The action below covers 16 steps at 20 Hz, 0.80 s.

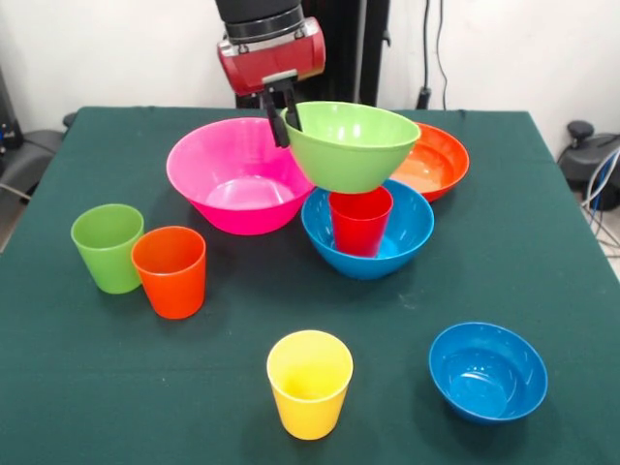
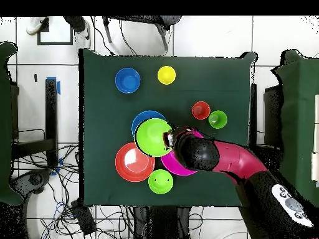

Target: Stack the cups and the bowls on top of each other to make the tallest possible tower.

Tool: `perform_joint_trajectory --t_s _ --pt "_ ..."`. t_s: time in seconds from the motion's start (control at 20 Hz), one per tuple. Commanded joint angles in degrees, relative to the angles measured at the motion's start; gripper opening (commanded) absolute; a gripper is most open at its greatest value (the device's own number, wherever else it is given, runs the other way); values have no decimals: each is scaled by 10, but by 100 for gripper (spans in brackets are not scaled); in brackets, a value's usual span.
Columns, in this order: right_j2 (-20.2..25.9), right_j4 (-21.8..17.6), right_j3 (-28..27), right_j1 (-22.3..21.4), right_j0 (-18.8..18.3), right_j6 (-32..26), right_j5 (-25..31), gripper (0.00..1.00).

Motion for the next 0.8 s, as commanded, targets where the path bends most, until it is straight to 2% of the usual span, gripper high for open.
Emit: perform_joint_trajectory --t_s 0.05,0.35,0.55,0.7,0.8 --pt "6 13 -18 15 35 61 55 0" --pt "-10 11 -36 29 52 70 48 0" --pt "-29 0 -51 54 66 74 25 0" --pt "-55 -7 -83 78 92 84 16 0" --pt "-62 -4 -89 79 98 84 22 0"
